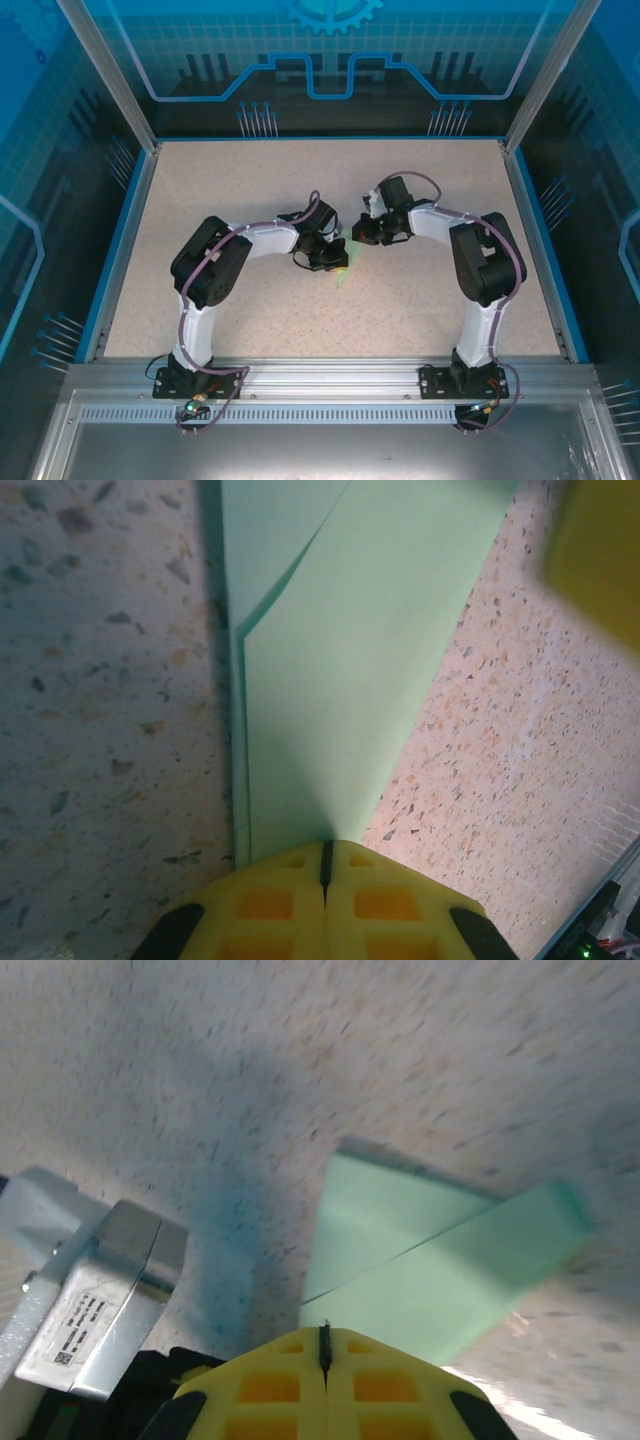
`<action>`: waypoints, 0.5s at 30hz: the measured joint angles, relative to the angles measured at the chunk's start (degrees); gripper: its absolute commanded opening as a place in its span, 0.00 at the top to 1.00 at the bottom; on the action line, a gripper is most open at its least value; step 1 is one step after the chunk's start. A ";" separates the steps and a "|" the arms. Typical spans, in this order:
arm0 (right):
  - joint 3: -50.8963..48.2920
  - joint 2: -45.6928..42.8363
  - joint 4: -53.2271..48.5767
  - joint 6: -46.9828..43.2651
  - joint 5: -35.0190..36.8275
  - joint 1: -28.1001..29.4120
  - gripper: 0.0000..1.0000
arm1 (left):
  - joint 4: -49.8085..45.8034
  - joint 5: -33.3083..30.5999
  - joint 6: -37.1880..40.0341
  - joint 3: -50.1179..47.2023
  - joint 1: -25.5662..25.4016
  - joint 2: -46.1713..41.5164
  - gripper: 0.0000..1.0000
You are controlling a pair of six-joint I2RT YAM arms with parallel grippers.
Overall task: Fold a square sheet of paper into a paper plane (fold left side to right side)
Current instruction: Fold the wing for the fifth time at the center of the table.
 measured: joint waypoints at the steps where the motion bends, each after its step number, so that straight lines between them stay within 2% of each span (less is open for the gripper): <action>1: -0.04 1.05 0.00 0.26 0.09 -0.07 1.00 | 0.00 0.00 0.00 0.00 -0.04 -0.07 0.98; 10: -0.46 3.13 0.35 1.33 -0.20 -0.20 1.00 | -1.57 0.00 0.17 -2.25 -0.66 -3.52 0.95; 15: -0.59 3.13 0.61 1.49 -0.22 -0.17 1.00 | 0.17 2.95 -0.57 -4.31 -1.29 -6.97 0.92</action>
